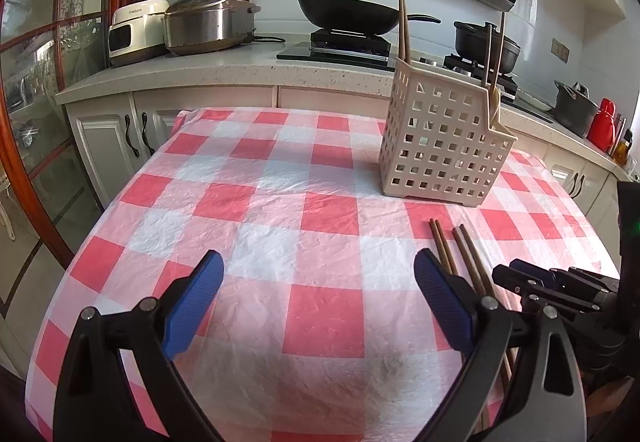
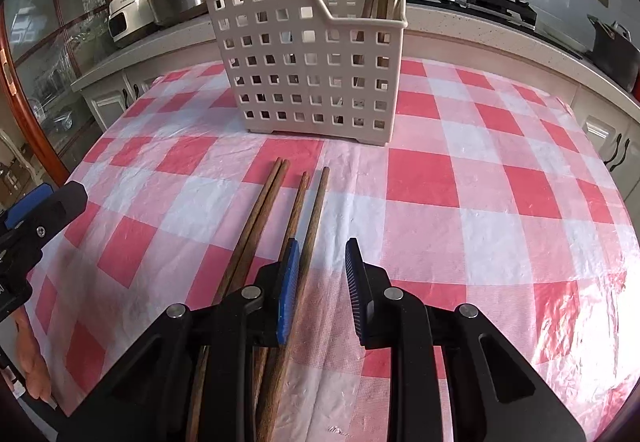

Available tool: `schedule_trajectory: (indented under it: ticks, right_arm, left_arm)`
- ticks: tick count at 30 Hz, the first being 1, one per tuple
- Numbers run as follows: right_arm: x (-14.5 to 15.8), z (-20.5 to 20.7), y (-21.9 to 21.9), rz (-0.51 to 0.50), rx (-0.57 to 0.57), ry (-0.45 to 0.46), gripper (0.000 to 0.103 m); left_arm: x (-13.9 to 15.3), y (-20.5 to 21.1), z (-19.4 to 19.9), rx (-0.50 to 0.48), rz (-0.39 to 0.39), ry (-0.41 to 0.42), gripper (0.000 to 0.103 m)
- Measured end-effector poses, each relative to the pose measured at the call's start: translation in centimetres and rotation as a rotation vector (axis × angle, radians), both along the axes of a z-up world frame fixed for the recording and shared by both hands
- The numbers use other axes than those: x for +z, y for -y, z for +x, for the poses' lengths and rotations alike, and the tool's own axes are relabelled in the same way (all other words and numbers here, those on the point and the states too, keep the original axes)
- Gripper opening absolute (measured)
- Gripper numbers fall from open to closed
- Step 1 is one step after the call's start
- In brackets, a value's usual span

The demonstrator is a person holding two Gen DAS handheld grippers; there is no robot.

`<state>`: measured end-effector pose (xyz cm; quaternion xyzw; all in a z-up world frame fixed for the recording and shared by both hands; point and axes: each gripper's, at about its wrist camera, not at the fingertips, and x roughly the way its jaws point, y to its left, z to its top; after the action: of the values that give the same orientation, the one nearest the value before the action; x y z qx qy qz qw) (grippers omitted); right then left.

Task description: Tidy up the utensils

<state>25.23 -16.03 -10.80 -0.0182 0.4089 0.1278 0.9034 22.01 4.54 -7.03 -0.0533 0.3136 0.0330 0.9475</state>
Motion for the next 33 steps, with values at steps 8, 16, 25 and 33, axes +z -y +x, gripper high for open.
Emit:
schedule_trajectory:
  ticks: [8,16,25,33]
  right_arm:
    - [-0.8,0.6,-0.8,-0.047,-0.014,-0.026,0.024]
    - [-1.0,1.4,-1.6,-0.094,-0.023,-0.021,0.024]
    - [-0.9,1.1,1.6,-0.027,-0.049,-0.045,0.007]
    - [-1.1,0.6,5.4,0.029,-0.093,-0.047,0.007]
  left_arm:
    - [-0.8,-0.2,0.1,-0.010,-0.005,-0.019,0.093]
    - [-1.1,-0.3,0.1,-0.007,0.001,-0.032,0.093]
    - [-1.8,1.1,0.7,-0.031,0.017,-0.072,0.093]
    - [-2.2,4.1,2.6,-0.127,-0.018,-0.130,0.085]
